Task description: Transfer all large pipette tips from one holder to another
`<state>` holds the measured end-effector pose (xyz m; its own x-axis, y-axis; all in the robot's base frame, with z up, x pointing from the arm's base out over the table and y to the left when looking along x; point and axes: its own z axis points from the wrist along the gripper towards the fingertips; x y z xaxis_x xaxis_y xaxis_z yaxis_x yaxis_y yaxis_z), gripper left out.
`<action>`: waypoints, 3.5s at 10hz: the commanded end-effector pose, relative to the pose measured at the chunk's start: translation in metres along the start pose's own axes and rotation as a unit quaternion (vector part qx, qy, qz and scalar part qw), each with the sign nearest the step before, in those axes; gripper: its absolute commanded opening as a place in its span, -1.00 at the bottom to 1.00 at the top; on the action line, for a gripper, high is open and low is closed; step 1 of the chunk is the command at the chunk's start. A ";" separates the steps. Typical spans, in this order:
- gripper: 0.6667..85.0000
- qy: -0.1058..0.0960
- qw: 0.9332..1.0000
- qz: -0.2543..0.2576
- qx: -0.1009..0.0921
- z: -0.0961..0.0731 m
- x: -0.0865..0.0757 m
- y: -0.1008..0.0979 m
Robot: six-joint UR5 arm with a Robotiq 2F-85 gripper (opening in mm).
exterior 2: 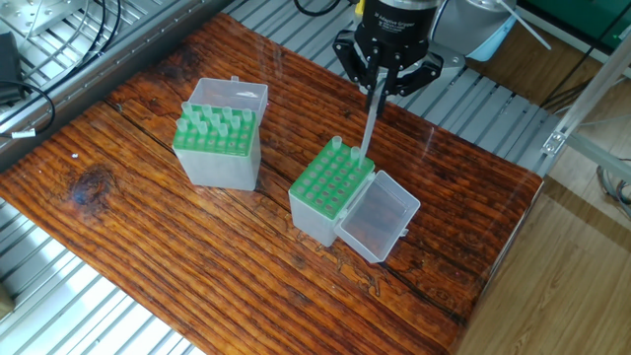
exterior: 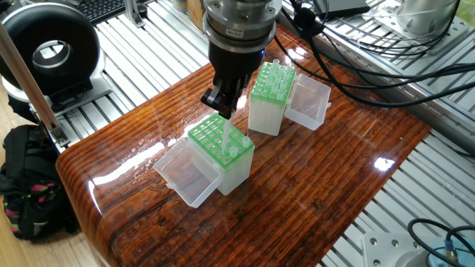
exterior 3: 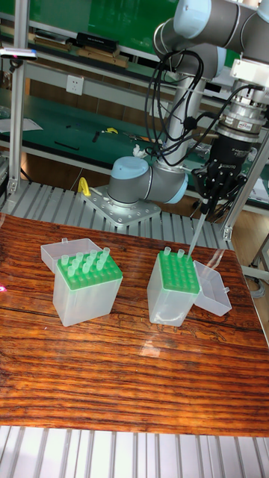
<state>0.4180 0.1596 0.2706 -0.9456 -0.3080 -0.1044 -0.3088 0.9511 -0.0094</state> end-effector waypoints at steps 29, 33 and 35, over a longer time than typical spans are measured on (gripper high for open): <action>-0.37 0.004 1.000 -0.025 -0.012 0.010 -0.012 0.000; -0.41 0.003 0.999 -0.044 0.003 0.011 -0.020 -0.033; -0.41 -0.010 0.997 -0.076 0.008 0.028 -0.031 -0.070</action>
<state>0.4515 0.1297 0.2557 -0.9109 -0.4003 -0.1002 -0.3991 0.9163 -0.0322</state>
